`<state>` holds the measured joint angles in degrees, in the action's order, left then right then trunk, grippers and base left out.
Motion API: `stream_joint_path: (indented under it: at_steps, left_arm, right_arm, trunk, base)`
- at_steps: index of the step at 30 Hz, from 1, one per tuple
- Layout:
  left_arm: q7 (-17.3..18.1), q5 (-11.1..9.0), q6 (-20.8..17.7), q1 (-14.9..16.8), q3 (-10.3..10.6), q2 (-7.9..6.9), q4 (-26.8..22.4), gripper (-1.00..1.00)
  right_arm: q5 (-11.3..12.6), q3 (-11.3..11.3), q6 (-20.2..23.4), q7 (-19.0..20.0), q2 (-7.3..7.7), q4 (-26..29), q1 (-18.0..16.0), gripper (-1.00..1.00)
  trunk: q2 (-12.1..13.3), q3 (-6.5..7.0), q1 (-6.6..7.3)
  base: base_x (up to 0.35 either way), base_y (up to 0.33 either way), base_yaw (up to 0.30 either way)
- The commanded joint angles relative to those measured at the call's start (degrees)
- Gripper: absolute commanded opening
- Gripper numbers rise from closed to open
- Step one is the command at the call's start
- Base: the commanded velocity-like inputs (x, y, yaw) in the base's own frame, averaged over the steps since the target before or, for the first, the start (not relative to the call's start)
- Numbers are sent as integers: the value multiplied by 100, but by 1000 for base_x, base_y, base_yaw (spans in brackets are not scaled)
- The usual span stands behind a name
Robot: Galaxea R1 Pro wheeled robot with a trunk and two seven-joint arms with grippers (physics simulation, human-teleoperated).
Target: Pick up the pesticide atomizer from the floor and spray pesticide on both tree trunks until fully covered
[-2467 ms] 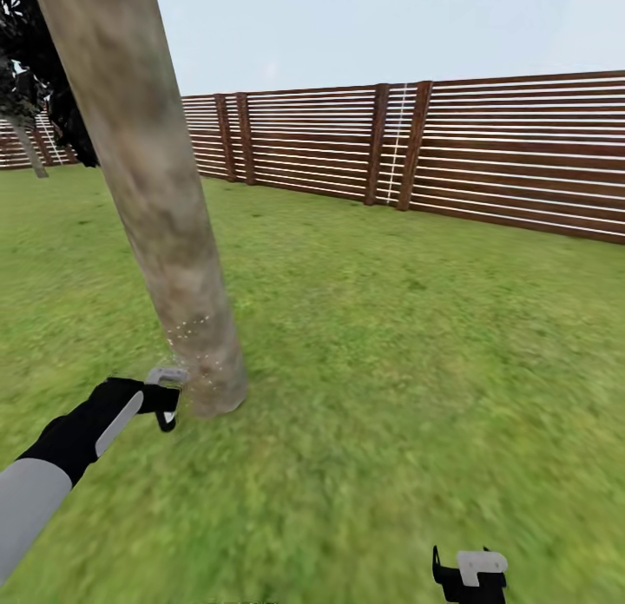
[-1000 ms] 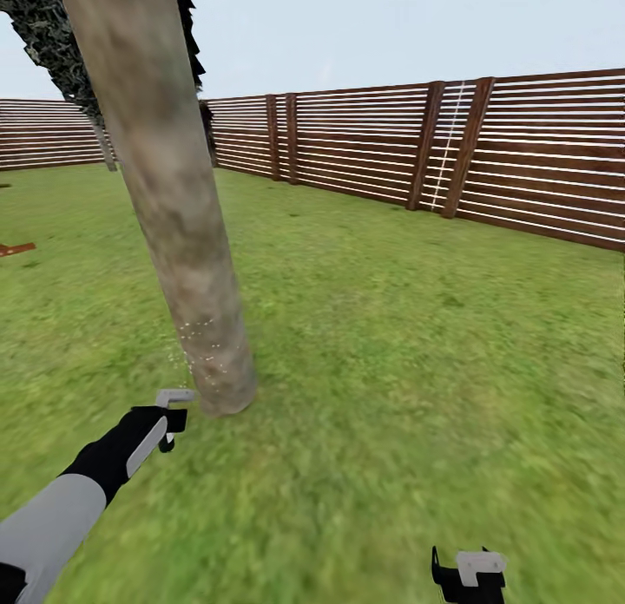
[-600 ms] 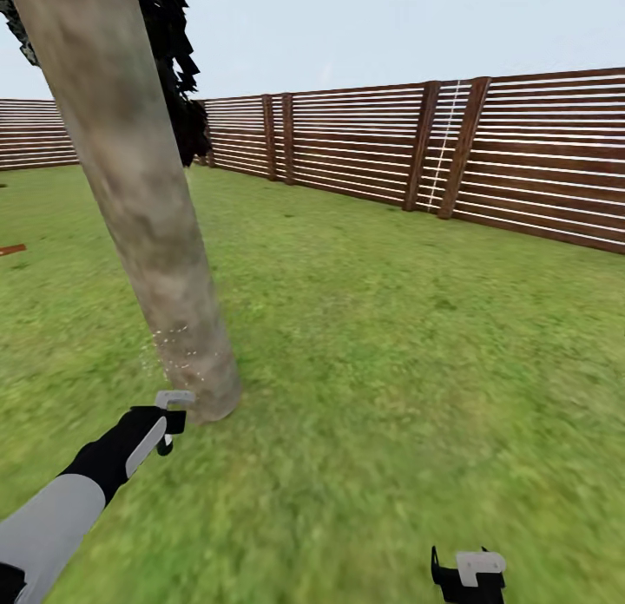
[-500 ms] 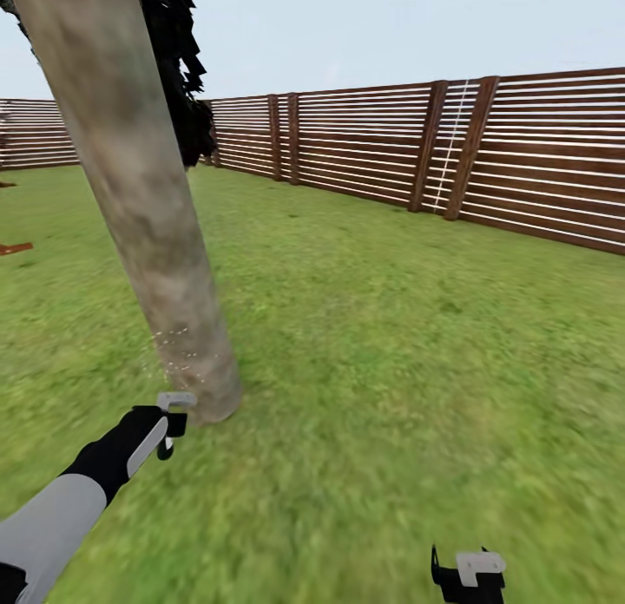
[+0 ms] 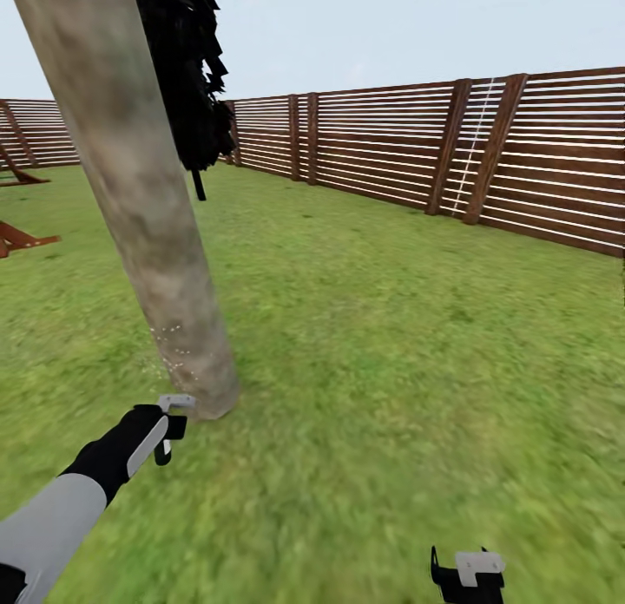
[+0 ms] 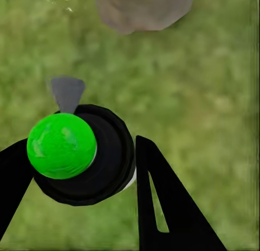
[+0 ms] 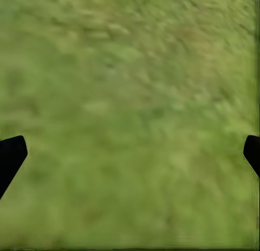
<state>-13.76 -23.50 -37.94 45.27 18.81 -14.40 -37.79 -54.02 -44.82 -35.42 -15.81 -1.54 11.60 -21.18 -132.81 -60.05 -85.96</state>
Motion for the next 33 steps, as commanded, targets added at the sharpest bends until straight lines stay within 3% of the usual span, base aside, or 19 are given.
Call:
stream_joint_path:
  at_steps: [1,7,14,18,33]
  left_arm:
    - [-2,3,3,0,0,-1,0,-100]
    - [-4,12,14,-1,0,-8,0,-100]
    - [-48,21,58,1,-8,-14,51,-100]
    - [-69,21,78,3,-9,-19,52,-100]
    - [-76,23,85,1,-9,-12,53,-100]
  right_arm:
    - [1,0,0,3,0,0,0,100]
    - [-1,0,0,0,-3,0,0,100]
    - [-4,0,0,5,-5,0,0,100]
    - [-4,0,0,2,-5,-5,0,100]
    - [-4,0,0,-1,4,-17,0,100]
  trunk:
    - [0,0,0]
    - [0,0,0]
    - [0,0,0]
    - [0,0,0]
    - [0,0,0]
  base:
    - [-106,-276,0]
    - [-94,-276,38]
    - [21,-275,262]
    - [166,-244,229]
    - [235,-191,10]
